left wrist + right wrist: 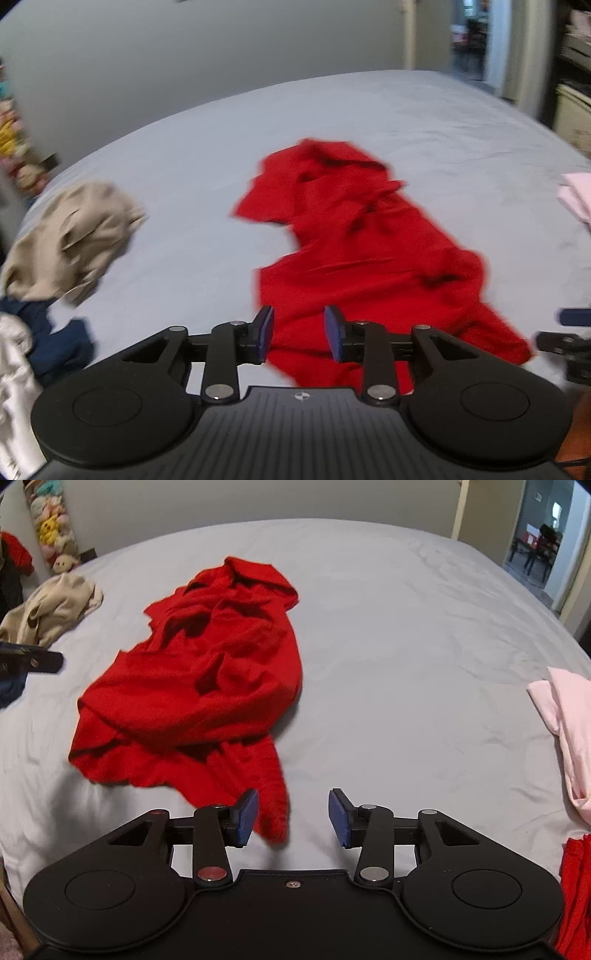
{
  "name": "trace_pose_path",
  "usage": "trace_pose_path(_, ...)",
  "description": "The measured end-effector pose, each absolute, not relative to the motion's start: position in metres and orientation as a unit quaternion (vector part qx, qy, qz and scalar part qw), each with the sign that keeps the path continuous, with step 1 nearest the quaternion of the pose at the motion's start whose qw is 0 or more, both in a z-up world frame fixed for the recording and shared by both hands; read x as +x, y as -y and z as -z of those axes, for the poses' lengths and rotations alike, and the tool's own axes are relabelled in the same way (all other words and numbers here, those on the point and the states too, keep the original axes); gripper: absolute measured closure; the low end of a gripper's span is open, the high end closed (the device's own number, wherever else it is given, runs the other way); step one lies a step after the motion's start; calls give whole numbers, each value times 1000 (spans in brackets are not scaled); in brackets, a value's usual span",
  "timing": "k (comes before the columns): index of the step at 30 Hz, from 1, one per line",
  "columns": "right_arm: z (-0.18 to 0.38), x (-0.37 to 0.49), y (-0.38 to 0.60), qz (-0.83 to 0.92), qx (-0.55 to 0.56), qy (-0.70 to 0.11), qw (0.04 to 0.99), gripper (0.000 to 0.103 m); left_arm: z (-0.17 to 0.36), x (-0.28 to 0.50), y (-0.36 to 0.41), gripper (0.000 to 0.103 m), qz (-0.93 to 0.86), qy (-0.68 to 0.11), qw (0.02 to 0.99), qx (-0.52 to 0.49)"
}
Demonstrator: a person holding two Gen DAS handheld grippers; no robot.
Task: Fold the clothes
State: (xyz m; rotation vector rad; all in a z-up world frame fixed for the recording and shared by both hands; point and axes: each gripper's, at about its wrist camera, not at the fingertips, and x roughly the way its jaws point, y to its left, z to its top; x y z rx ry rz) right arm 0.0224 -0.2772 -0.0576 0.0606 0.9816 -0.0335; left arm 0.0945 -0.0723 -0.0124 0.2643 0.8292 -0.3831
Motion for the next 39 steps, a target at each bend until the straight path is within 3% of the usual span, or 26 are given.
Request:
trace_pose_path(7,76,52,277,-25,54,-485,873,62,23,106,129,71,249,-411,870,111)
trace_pose_path(11,87,61,273,-39,63,-489,869,62,32,122,148,60,256,-419,866,96)
trace_pose_path(21,105,73,281,-38,88,-498,862,62,72,145,190,56,264,-457,841,117)
trace_pose_path(22,106,74,281,-37,87,-499,861,62,77,146,192,58,262,-462,839,118)
trace_pose_path(24,108,75,280,-36,84,-500,861,63,82,146,193,75,262,-466,836,119)
trace_pose_path(26,110,77,278,-37,76,-502,861,74,86,146,193,85,256,-470,836,122)
trace_pose_path(31,110,78,269,-36,47,-500,864,90,86,146,184,93,246,-465,842,123)
trace_pose_path(39,101,79,263,-27,6,-495,868,93,64,144,162,95,212,-435,863,148)
